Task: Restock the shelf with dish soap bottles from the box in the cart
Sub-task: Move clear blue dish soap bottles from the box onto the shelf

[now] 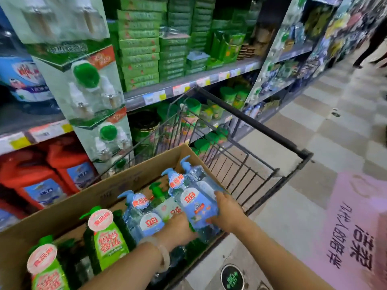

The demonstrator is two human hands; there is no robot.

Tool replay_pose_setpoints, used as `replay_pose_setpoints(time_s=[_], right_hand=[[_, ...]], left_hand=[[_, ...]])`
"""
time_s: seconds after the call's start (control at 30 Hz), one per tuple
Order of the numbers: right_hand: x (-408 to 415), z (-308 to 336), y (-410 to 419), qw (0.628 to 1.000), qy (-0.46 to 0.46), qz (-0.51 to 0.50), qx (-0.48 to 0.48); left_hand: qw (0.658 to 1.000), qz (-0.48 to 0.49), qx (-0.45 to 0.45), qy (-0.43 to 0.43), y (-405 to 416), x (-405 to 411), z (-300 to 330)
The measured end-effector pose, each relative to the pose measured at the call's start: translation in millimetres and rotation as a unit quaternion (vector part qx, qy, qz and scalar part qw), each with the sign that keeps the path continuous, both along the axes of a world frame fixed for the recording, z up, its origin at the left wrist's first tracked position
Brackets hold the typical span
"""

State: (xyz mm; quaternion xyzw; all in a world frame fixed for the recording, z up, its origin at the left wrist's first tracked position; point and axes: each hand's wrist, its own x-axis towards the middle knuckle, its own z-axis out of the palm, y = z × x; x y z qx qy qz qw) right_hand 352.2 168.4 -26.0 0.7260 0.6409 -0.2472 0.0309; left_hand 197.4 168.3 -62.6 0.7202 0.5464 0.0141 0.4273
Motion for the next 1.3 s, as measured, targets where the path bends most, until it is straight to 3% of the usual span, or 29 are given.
replay_pose_setpoints(time_s=[0.13,0.3,0.47,0.63,0.77,1.03,1.3], right_hand=[[12.7,-15.1,38.9,0.997,0.069,0.009,-0.041],[14.6,-42.9,64.0,0.986,0.123,0.043,-0.100],[20.8,-52.1,92.7,0.975,0.083,0.137,-0.153],[20.5,-52.1,101.6,0.969,0.087,0.149,-0.178],[22.9,-50.5,98.0,0.960,0.172,0.113,-0.191],[-8.4,-30.1,88.9,0.913,0.333,0.102,-0.213],[-101.3,25.6,36.3,0.819,0.489,0.232,-0.190]], left_hand=[[0.994,0.074,-0.077,-0.032,17.9,10.0,-24.3],[0.959,0.182,-0.159,-0.150,35.8,13.0,-38.0],[0.912,0.304,-0.182,-0.206,41.9,25.3,-46.9],[0.856,0.399,-0.218,-0.247,35.0,38.5,-45.8],[0.814,0.447,-0.237,-0.286,18.0,47.6,-40.2],[0.771,0.547,-0.079,-0.316,-15.7,27.4,5.2],[0.741,0.607,0.071,-0.278,-86.8,-54.7,79.5]])
